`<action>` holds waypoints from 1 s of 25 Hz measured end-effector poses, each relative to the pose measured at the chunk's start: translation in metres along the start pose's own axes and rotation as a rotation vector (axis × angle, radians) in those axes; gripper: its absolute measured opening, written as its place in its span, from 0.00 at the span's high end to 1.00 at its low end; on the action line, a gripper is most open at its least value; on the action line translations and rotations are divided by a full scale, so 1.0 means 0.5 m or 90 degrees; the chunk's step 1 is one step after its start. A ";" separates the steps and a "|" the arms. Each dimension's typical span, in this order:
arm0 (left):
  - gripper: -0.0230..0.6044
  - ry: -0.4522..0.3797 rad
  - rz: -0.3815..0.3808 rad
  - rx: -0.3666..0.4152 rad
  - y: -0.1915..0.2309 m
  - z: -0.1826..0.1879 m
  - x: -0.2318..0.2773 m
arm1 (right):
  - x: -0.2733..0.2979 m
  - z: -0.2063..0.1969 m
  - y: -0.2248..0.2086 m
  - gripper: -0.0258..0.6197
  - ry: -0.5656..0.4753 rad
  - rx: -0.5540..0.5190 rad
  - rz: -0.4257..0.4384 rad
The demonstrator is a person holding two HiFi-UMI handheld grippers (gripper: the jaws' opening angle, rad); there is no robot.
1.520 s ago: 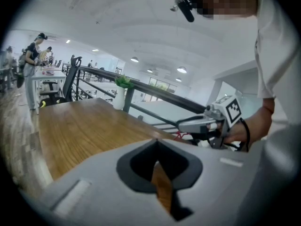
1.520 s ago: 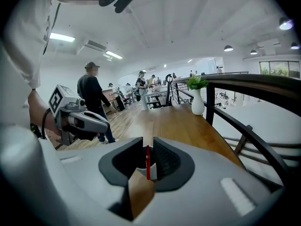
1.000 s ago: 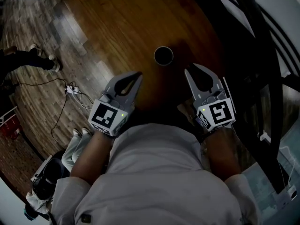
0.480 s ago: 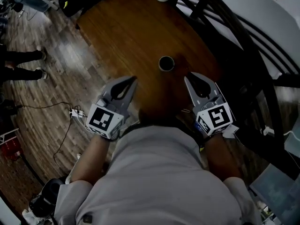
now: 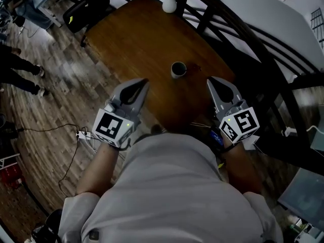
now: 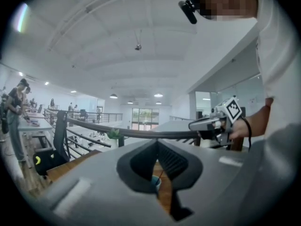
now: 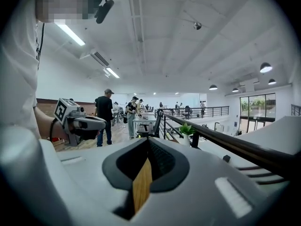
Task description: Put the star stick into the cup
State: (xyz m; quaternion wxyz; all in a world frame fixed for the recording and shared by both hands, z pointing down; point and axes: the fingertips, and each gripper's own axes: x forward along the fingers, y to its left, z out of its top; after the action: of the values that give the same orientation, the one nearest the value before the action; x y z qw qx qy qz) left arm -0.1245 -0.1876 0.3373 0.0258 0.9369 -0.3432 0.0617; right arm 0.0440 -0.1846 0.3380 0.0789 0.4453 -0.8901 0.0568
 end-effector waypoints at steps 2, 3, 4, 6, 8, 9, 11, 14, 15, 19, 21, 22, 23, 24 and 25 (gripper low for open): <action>0.96 0.000 -0.010 -0.004 0.023 0.004 -0.007 | 0.011 0.012 0.007 0.95 -0.012 0.008 -0.009; 0.96 0.001 -0.016 -0.007 0.024 0.003 -0.010 | 0.006 0.013 0.010 0.95 -0.016 0.014 -0.015; 0.96 0.002 -0.022 -0.009 0.018 0.000 -0.013 | -0.007 0.011 0.014 0.95 -0.017 0.015 -0.022; 0.96 0.007 -0.034 -0.010 -0.002 -0.006 -0.020 | -0.037 0.005 0.021 0.95 -0.011 0.015 -0.037; 0.96 0.015 -0.040 -0.014 -0.012 -0.011 -0.024 | -0.056 0.003 0.026 0.95 -0.006 0.017 -0.046; 0.96 0.016 -0.042 -0.016 -0.017 -0.011 -0.026 | -0.062 0.003 0.029 0.95 -0.006 0.015 -0.046; 0.96 0.014 -0.047 -0.016 -0.034 -0.009 -0.028 | -0.077 0.000 0.032 0.95 -0.006 0.010 -0.045; 0.96 0.013 -0.045 -0.019 -0.075 -0.007 -0.023 | -0.112 -0.013 0.030 0.95 -0.007 0.011 -0.039; 0.96 0.013 -0.042 -0.020 -0.089 -0.008 -0.022 | -0.124 -0.017 0.030 0.95 -0.006 0.012 -0.035; 0.96 0.017 -0.026 -0.036 -0.117 -0.004 -0.018 | -0.145 -0.027 0.027 0.95 0.005 0.021 -0.014; 0.96 0.023 -0.021 -0.044 -0.138 -0.007 -0.014 | -0.159 -0.033 0.027 0.95 0.013 0.023 -0.003; 0.96 0.029 -0.022 -0.036 -0.153 -0.011 -0.010 | -0.169 -0.038 0.027 0.95 0.016 0.020 0.001; 0.96 0.035 -0.026 -0.023 -0.167 -0.016 -0.002 | -0.178 -0.045 0.025 0.95 0.020 0.018 0.004; 0.96 0.039 -0.029 -0.014 -0.177 -0.018 0.006 | -0.183 -0.050 0.023 0.95 0.023 0.018 0.006; 0.96 0.042 -0.031 -0.015 -0.180 -0.019 0.011 | -0.183 -0.053 0.022 0.95 0.028 0.022 0.008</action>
State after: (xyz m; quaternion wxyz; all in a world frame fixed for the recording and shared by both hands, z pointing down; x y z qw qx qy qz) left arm -0.0630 -0.1215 0.3468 0.0497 0.9420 -0.3203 0.0875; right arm 0.0916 -0.1016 0.3463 0.0903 0.4395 -0.8899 0.0821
